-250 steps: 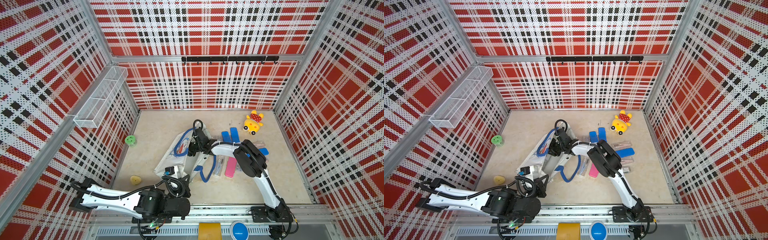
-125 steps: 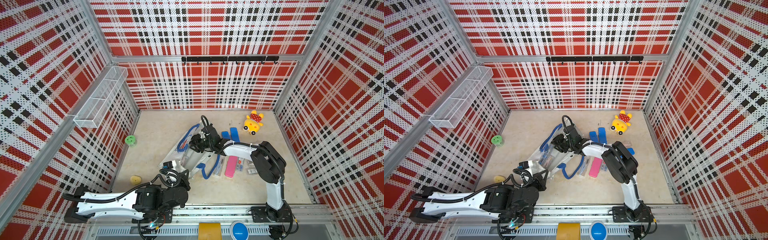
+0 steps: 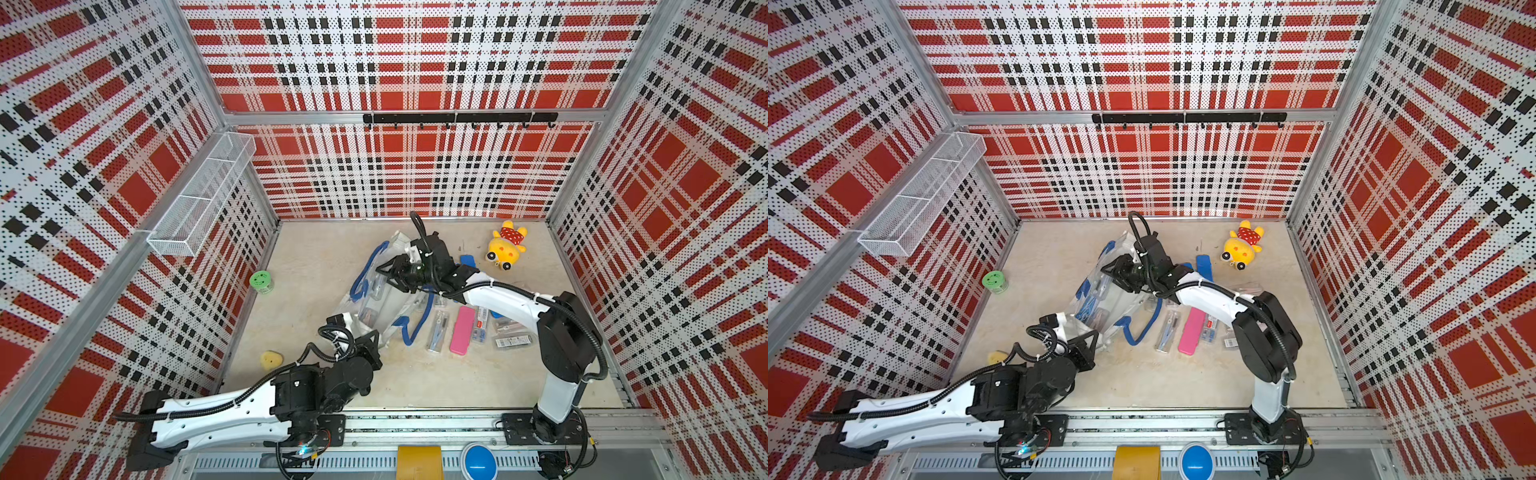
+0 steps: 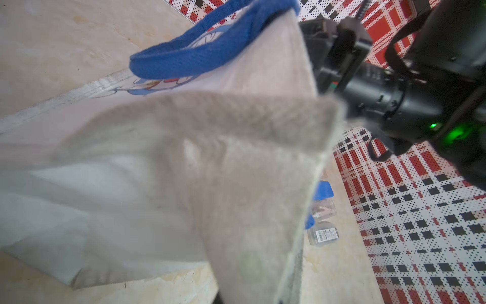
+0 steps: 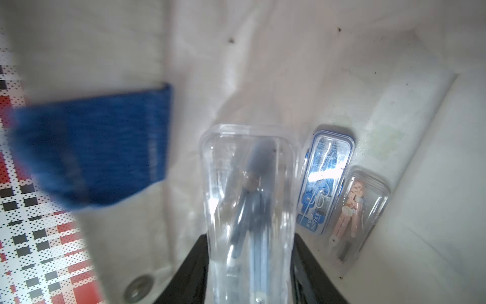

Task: Take out the compass set from the canvas bag
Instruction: Pick up the compass set from the canvas bag.

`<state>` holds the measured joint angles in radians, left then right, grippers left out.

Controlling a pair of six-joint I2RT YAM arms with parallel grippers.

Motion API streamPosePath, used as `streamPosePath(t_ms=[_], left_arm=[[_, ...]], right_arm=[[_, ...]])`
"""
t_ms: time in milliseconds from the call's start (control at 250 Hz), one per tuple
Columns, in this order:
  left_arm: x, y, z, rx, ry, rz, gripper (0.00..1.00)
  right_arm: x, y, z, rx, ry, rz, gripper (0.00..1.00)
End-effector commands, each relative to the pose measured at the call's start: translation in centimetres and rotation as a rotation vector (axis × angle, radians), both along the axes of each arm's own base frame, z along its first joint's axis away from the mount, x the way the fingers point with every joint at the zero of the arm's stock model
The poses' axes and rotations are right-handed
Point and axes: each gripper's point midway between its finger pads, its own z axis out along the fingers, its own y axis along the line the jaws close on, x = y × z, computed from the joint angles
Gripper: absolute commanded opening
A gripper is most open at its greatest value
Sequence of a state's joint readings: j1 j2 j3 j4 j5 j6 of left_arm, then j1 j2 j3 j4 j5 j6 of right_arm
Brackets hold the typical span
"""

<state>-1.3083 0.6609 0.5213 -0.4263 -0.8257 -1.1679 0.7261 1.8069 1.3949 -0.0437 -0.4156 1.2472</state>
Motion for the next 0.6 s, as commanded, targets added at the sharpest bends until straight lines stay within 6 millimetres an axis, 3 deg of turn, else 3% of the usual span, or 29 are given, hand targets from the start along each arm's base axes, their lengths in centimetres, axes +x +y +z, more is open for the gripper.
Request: streamPosePath(t_ms=[0,168,308,488,596], left_arm=[[0.6,-0.1,0.6,-0.011,-0.027,-0.004,0.00],[1.4,0.1,0.7,-0.016,-0.027,0.004,0.00],[2.0,0.8,0.5,-0.013,-0.011,0.025,0.00],[2.5,3.5,0.5,-0.002,0.012,0.099,0.00],[2.5,6.1,0.8,-0.009,0.016,0.168,0.00]], right_arm=[[0.7,-1.0,5.5,0.038,-0.133,-0.001,0.27],[0.4,-1.4,8.8,0.078,-0.180,0.007,0.26],[0.5,-3.3,11.5,0.107,-0.216,-0.014,0.27],[0.9,-7.9,13.2,0.101,-0.235,-0.056,0.27],[0.6,-11.5,12.2,0.048,-0.218,-0.085,0.27]])
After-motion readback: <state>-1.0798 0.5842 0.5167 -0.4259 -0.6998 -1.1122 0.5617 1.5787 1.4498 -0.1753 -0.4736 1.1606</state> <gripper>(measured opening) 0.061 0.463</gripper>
